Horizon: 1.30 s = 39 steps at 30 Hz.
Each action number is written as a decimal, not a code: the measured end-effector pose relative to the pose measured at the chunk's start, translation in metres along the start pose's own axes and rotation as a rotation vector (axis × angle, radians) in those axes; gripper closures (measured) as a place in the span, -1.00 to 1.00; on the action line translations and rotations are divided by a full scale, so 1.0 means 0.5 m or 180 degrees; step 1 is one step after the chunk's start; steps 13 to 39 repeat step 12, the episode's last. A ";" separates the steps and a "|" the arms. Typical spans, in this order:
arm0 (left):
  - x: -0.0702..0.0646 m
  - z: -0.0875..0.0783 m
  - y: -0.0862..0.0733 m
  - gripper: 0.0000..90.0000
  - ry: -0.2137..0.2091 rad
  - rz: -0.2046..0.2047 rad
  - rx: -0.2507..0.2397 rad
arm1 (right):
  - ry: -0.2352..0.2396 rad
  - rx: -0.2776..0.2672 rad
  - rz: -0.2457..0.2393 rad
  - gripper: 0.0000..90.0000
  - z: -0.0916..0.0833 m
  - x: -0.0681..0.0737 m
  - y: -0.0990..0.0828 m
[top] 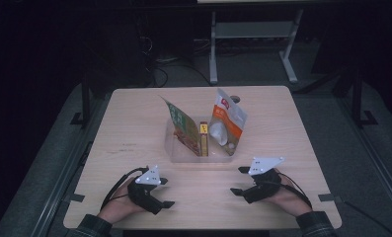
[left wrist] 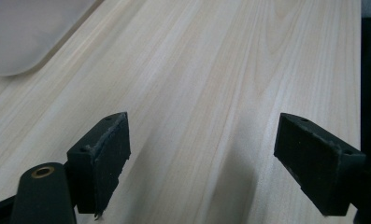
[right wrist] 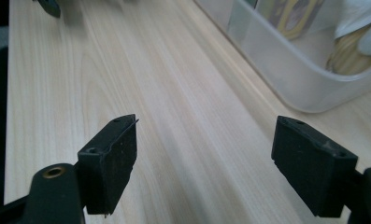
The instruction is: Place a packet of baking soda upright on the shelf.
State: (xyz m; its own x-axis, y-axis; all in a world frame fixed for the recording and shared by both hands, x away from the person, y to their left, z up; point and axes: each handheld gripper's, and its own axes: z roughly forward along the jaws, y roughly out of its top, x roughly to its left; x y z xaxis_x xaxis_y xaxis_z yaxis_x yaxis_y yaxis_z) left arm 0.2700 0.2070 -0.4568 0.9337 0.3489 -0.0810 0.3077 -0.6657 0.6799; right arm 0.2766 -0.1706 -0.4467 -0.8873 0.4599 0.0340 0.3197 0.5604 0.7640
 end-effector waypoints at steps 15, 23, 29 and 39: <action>0.002 0.000 0.000 -0.60 0.0000 0.0006 0.0003 | 0.0008 0.0001 -0.0017 -0.54 0.002 0.002 0.001; 0.002 0.000 0.000 -0.60 0.0000 0.0006 0.0003 | 0.0008 0.0001 -0.0017 -0.54 0.002 0.002 0.001; 0.002 0.000 0.000 -0.60 0.0000 0.0006 0.0003 | 0.0008 0.0001 -0.0017 -0.54 0.002 0.002 0.001; 0.002 0.000 0.000 -0.60 0.0000 0.0006 0.0003 | 0.0008 0.0001 -0.0017 -0.54 0.002 0.002 0.001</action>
